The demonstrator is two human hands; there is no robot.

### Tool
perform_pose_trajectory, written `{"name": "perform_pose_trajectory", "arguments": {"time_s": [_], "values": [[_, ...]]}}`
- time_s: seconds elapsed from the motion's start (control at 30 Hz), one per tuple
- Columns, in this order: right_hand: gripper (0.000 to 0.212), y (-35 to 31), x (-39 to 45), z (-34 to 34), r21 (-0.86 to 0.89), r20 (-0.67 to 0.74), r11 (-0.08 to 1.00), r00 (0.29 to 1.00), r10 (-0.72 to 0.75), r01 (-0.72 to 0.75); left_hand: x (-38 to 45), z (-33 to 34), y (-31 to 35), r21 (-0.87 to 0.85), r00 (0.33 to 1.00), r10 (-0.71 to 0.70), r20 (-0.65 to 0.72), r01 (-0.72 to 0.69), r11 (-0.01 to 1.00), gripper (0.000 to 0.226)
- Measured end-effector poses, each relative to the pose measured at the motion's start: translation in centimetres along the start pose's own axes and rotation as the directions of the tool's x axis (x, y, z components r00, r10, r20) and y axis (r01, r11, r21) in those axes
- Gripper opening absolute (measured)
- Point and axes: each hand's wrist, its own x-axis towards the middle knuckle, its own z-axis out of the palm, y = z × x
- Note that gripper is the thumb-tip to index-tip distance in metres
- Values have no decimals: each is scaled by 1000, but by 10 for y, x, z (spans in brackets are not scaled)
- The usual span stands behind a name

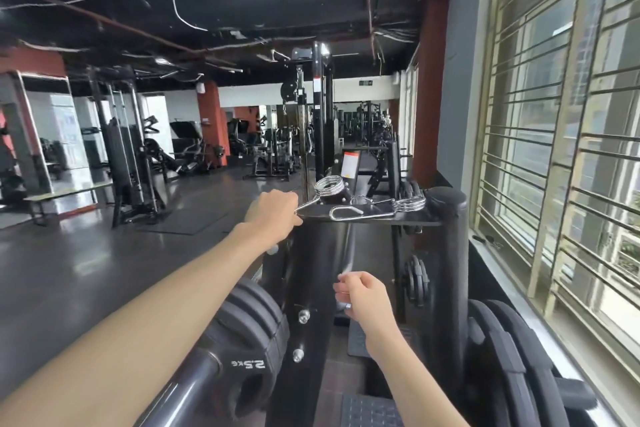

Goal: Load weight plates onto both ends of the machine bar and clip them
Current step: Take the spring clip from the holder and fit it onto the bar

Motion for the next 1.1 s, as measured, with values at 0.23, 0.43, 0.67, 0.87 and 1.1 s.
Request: {"name": "perform_pose_trajectory", "arguments": {"time_s": [0.23,0.43,0.67,0.87,1.1], "values": [[21,-30,-30,32,61,143,983,973,-183,175,-41,-23,-22,-538,956,-201,-213,58,841,16],[119,-55,-75,88,389,422,919,873,-245,69,-144,-41,-20,-787,989,-137,-61,37,616,13],[46,-45,-164,127,294,455,951,862,-224,92,-254,-53,-48,-933,992,-21,127,127,338,30],[11,-40,-241,151,231,99,963,981,-168,142,-325,-80,-115,-939,908,248,338,307,156,39],[21,-26,-344,148,-536,30,797,950,-312,279,-378,-120,-123,-859,948,-73,309,312,405,61]]}}
